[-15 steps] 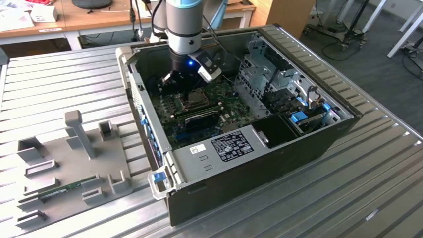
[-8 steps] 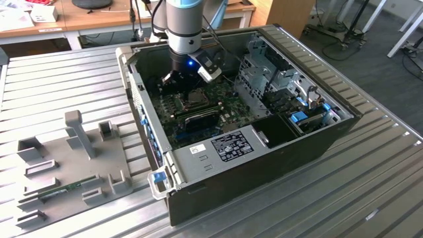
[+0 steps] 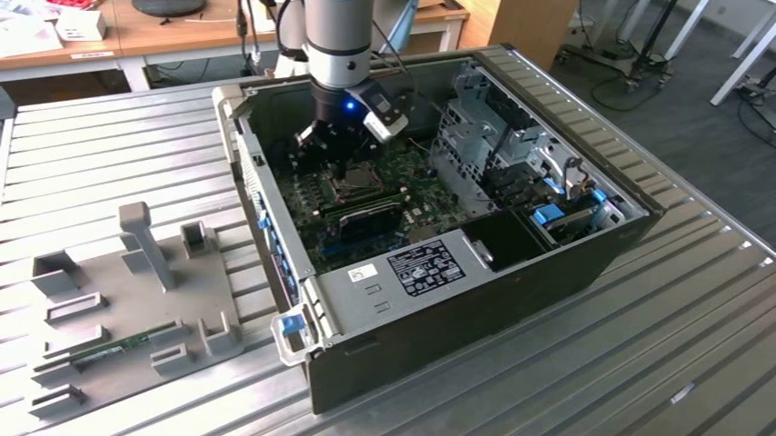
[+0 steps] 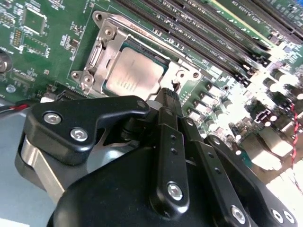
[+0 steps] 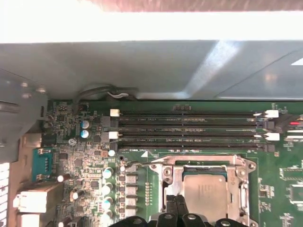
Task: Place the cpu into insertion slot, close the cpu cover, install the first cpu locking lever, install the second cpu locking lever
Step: 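Close the cpu cover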
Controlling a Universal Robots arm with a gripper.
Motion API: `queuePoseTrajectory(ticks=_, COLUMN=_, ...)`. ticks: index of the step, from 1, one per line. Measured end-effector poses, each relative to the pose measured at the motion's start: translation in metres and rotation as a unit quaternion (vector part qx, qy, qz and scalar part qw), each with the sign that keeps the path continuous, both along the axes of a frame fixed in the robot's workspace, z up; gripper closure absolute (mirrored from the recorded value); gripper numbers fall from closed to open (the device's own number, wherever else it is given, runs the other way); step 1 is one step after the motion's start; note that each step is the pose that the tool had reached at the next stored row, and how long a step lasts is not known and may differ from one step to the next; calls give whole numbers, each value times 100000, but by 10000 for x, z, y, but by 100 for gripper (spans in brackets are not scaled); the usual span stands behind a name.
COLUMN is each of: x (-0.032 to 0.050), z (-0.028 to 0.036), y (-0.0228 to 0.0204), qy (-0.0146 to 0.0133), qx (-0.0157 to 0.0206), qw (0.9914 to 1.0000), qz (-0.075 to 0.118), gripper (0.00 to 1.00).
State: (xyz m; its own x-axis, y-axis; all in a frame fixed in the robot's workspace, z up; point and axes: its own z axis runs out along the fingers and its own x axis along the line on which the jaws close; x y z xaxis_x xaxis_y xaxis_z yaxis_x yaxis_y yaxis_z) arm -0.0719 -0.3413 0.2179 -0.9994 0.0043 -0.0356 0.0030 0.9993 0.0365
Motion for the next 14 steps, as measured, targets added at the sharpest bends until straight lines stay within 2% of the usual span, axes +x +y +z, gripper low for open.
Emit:
queuePoseTrajectory(ticks=11, x=0, z=210, y=0, qy=-14, qx=-2, qw=100000, qz=3, gripper=90)
queuePoseTrajectory(ticks=14, x=0, z=222, y=0, qy=-29, qx=7, qw=100000, qz=4, gripper=90)
